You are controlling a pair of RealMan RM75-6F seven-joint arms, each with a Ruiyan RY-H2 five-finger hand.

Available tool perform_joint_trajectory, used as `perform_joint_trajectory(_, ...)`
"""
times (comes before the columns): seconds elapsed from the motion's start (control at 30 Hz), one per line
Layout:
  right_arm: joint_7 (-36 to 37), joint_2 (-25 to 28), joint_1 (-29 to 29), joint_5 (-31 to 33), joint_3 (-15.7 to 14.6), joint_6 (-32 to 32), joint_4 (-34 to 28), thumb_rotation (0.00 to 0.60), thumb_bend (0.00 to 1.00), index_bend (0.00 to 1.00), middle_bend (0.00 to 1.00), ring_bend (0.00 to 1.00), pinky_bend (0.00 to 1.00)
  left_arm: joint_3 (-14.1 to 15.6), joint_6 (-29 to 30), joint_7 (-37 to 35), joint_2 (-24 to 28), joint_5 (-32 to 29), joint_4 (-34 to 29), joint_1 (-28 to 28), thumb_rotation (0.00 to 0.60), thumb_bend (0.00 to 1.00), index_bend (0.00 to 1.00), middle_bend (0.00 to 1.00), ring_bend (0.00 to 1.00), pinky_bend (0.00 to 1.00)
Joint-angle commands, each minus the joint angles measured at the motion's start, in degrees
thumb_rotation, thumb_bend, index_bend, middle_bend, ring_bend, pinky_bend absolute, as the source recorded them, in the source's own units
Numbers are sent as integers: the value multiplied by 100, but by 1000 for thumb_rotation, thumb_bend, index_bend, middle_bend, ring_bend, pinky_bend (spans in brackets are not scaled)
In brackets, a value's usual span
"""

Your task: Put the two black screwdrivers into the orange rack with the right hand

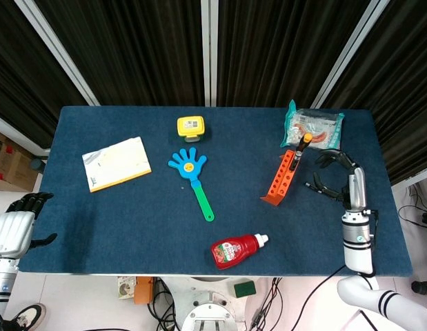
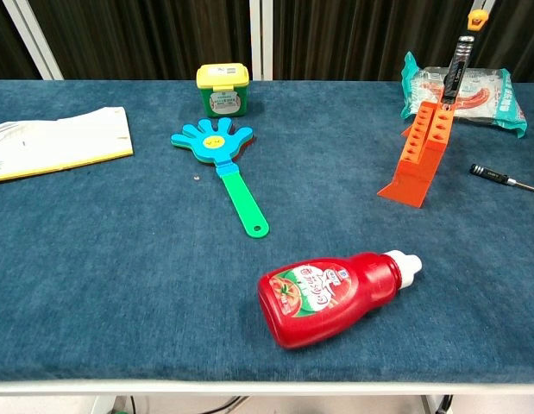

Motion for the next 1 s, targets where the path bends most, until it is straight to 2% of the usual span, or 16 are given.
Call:
perform_joint_trajectory(0.03, -620, 147, -189, -10, -215, 9, 264, 600, 349, 438, 479, 511, 389, 6, 13, 3, 0, 14, -6, 5, 600, 13, 184, 203, 143, 260)
perform_joint_trajectory(0.13, -1064, 150, -286, 183, -227, -57, 510, 600, 384, 469, 475, 484, 377, 7, 25, 2, 2, 21, -8, 11, 600, 13, 184, 202, 143, 260)
perform_joint_trajectory(0.23, -1693, 274, -349, 655, -268, -651, 535, 600, 398, 515, 446, 417, 313, 15, 15, 5, 4, 29, -10, 8, 600, 12, 184, 202, 143, 260)
perform_joint_trajectory(0.37, -2806, 542, -338, 1296, -295, -1453, 206, 600, 399, 525, 302, 207, 159, 26, 13, 19, 0, 52, -11, 6, 600, 13, 184, 202, 142, 260)
perform_joint_trajectory(0.5, -3850, 686, -238, 1943, -287, -2119, -159, 600, 397, 463, 177, 31, 35, 24, -1, 37, -6, 43, -12, -1, 600, 12, 184, 202, 143, 260)
perform_joint_trajectory(0.6, -4394, 648, -117, 2331, -215, -2382, -304, 600, 393, 445, 135, 0, 1, 25, -21, 47, -9, 36, -13, -11, 600, 12, 184, 203, 143, 260)
perform_joint_trajectory(0.8, -5046, 267, 176, 2829, -116, -2722, -62, 600, 383, 442, 109, 0, 0, 31, -61, 41, -5, 35, -13, -28, 600, 13, 184, 203, 142, 260)
perform_joint_trajectory(1.0, -4933, -211, 400, 3030, -2, -2993, 347, 600, 377, 439, 78, 0, 0, 24, -56, -5, 9, 26, 1, -26, 600, 13, 184, 203, 142, 260)
